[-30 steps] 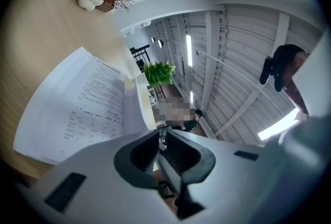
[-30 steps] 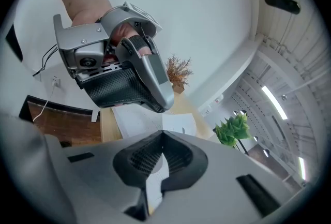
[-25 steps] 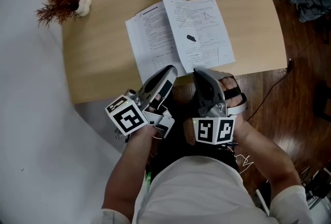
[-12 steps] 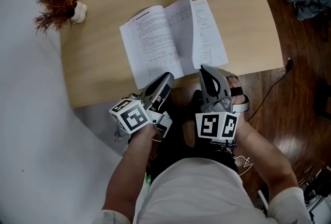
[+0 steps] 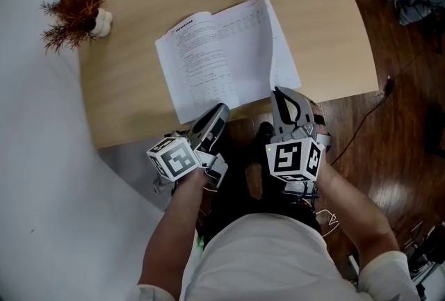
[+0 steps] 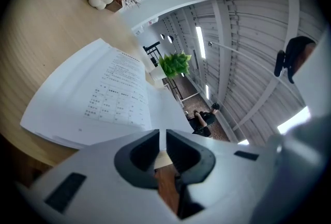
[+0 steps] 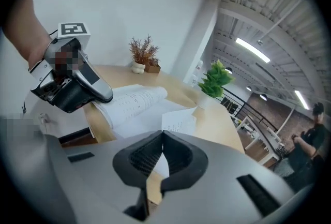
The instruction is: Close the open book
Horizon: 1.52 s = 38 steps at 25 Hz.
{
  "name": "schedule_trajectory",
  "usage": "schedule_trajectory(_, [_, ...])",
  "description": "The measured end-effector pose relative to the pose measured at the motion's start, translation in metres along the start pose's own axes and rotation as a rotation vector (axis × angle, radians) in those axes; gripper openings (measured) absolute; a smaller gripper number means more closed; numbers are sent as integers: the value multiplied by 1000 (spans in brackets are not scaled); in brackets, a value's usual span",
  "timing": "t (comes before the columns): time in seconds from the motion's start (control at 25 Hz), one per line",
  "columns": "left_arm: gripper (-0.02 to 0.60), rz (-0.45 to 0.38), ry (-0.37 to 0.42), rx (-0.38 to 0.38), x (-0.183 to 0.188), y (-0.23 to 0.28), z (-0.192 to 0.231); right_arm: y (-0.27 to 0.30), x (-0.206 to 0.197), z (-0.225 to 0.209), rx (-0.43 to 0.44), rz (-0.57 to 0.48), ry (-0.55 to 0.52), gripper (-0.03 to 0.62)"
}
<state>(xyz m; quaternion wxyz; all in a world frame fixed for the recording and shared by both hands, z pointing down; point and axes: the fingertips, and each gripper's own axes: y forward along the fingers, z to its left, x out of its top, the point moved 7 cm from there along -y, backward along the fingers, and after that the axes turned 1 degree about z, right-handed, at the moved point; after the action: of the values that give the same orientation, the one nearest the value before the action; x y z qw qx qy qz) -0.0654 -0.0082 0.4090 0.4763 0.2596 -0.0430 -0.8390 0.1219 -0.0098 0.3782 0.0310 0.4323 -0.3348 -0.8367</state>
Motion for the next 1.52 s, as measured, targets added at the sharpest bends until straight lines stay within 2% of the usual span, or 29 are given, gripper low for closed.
schedule_trajectory(0.32, [16, -6, -4, 8, -3, 4, 0, 9, -30, -13, 64, 71, 342, 3])
schedule_trajectory(0.68, [17, 7, -5, 10, -6, 6, 4, 17, -53, -18, 123, 88, 603, 3])
schedule_trajectory(0.96, [17, 24, -14, 32, -9, 10, 2, 17, -57, -23, 166, 65, 642, 7])
schedule_trajectory(1.32, [17, 33, 33, 46, -16, 8, 22, 13, -57, -27, 145, 47, 619, 32])
schedule_trajectory(1.52, [17, 21, 7, 37, -11, 12, 10, 11, -59, -29, 128, 48, 628, 35])
